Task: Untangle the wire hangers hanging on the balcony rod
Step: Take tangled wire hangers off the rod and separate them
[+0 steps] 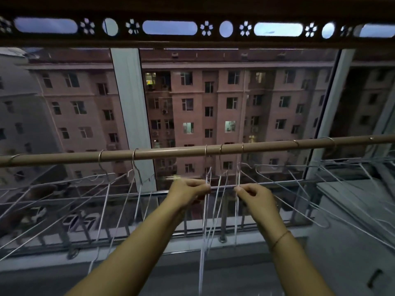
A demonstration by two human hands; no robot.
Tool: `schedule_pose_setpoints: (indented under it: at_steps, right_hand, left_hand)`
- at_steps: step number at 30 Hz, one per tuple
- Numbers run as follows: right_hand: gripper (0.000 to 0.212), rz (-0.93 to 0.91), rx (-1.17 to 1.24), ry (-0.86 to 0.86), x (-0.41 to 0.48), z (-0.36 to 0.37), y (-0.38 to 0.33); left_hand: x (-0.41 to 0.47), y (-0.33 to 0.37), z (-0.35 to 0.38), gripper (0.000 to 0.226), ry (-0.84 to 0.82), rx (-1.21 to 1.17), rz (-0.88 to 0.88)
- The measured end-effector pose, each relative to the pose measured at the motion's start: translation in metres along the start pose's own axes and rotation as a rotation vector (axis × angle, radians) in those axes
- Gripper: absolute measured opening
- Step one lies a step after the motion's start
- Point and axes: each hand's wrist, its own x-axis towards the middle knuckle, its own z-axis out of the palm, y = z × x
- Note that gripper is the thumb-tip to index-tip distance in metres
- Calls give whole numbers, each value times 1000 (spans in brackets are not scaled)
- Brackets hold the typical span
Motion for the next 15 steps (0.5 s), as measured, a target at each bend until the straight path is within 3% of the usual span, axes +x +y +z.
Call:
schedule_pose_setpoints:
  at_steps: [15]
  right_hand:
    - [22,28,-62,9,20,-27,0]
  left_hand:
    - [-4,-6,-30,16,198,-149,-2]
